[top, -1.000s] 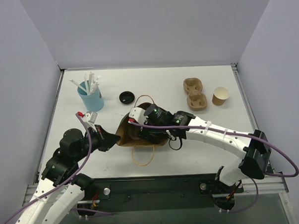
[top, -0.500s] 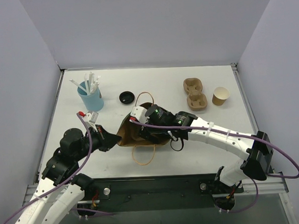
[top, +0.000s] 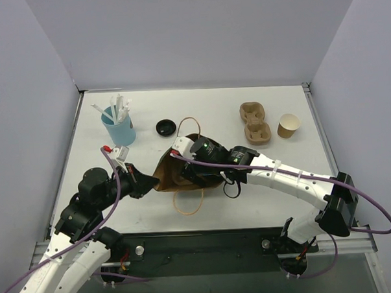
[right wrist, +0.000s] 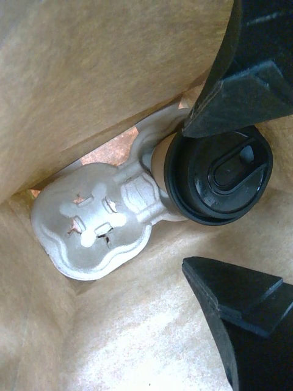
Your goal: Pack the takeout coffee
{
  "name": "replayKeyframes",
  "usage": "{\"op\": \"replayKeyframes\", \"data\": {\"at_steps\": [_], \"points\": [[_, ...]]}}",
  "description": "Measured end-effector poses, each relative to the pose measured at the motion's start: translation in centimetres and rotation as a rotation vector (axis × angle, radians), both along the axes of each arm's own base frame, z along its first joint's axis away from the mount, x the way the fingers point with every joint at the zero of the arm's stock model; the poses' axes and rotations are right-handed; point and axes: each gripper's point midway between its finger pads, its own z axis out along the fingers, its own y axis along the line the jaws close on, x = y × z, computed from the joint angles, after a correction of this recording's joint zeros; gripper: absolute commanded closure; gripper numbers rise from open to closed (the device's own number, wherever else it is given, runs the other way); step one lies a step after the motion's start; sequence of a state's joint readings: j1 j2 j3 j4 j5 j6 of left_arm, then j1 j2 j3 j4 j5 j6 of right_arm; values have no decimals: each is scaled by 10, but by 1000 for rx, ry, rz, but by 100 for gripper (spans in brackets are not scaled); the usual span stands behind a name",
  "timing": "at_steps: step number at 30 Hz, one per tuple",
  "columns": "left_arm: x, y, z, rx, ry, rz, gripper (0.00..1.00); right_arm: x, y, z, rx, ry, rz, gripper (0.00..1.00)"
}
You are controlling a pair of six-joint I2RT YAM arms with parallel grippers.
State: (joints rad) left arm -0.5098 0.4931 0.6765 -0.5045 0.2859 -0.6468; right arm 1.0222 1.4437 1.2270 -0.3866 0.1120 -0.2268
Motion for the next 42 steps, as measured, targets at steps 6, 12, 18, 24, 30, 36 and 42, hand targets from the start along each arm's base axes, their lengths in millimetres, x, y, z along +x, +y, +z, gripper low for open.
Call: {"op": "replayKeyframes", "data": {"at_steps": [6,12,18,24,30,36,42], "points": [[-1,0,0,-1,0,-4,100,0,0,1,12,5,-19,33],[-1,-1,0,-1,2,-6,100,2,-3,5,28,3,-36,52],[0,-1,8,-6,-1,-4,86,1,-1,9,64,21,-56,52],[0,-1,13,-19,2,3,68,-3,0,17,105,31,-69,52],[5,1,31,-41,-36,29,57,-4,-3,27,143,36,-104,54],[15,7,39,-18,-68,81,54,-1,-12,35,141,39,-165,57],[41,22,51,85,-106,190,54,11,-26,58,149,11,-242,58]]}}
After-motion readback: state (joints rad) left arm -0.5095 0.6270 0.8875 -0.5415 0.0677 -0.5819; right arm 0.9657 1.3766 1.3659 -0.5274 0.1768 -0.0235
